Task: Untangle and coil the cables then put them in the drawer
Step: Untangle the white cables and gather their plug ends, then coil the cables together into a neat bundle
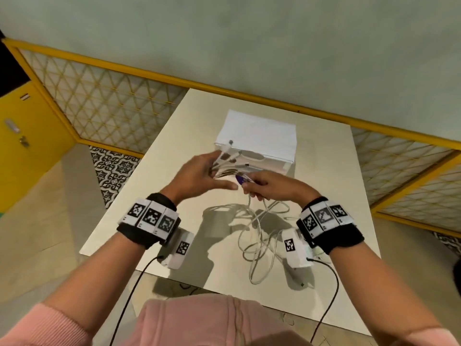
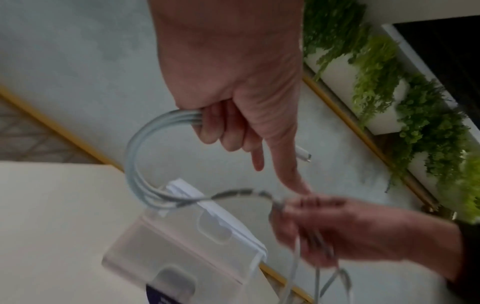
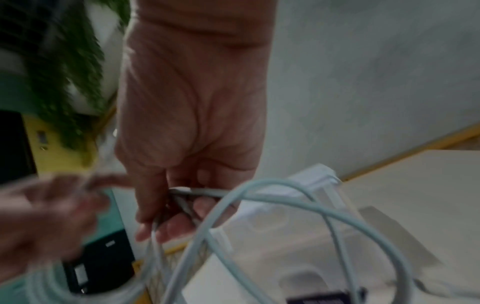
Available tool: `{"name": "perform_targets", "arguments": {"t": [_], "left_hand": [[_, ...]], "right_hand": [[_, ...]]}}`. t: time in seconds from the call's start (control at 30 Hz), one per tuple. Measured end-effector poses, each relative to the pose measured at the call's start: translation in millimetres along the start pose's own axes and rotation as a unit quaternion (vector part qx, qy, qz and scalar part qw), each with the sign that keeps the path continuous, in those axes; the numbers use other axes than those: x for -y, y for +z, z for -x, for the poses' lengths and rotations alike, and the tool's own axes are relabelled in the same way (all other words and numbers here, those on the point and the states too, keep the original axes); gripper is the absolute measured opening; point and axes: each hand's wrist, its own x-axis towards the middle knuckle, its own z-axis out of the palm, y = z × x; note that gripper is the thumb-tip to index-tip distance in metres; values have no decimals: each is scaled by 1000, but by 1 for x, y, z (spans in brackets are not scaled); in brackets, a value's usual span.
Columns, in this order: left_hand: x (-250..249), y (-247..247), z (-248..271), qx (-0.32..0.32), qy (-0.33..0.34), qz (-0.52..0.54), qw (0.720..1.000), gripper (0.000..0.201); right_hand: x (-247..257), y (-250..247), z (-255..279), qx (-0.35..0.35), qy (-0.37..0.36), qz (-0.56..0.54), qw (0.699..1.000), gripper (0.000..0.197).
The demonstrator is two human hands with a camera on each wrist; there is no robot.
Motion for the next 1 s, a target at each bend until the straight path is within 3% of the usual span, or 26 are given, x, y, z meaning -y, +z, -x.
{"name": "perform_targets", "arguments": {"t": [0.07,0.2,0.3,0.47,0.53,0.6,0.7,0.77,0.83,0.93,1.0], "left_hand": [[7,13,-4,41,-6,74,996,49],[10,18,-9,51,17,103,993,11],[2,2,-14,33,9,92,995,17],[-18,-19,-20,-29,61,2,998,15],[-24,-16,-19,-53,61,-10,997,19],[-21,-17,-18,-93,33,-7,995,18],[-4,-27,-17,-102,-31,-52,993,21],[4,-30,-15,-69,-61,-92,991,25],[9,-27,-13,-47,-76,-91,992,27],[15,-19,-9,-29,-77,-58,995,23],[20,-19,-4,-25,-70,-47,996,22]], "right_hand": [[19,-11,5,14,-16,-10,1000,25],[32,-23,16,23,-29,-54,998,30],[15,-22,21,7,11,-84,996,26],[-17,-8,21,30,49,-163,985,4],[-21,-5,19,-4,26,-213,977,20],[-23,-5,20,-81,1,-291,953,29],[-27,-10,23,-210,-11,-367,906,18],[-29,-14,26,-250,-11,-337,908,15],[-30,-16,29,-229,-11,-305,924,12],[-37,-11,36,-129,8,-266,955,8],[-47,-3,42,-105,25,-240,965,15]]}}
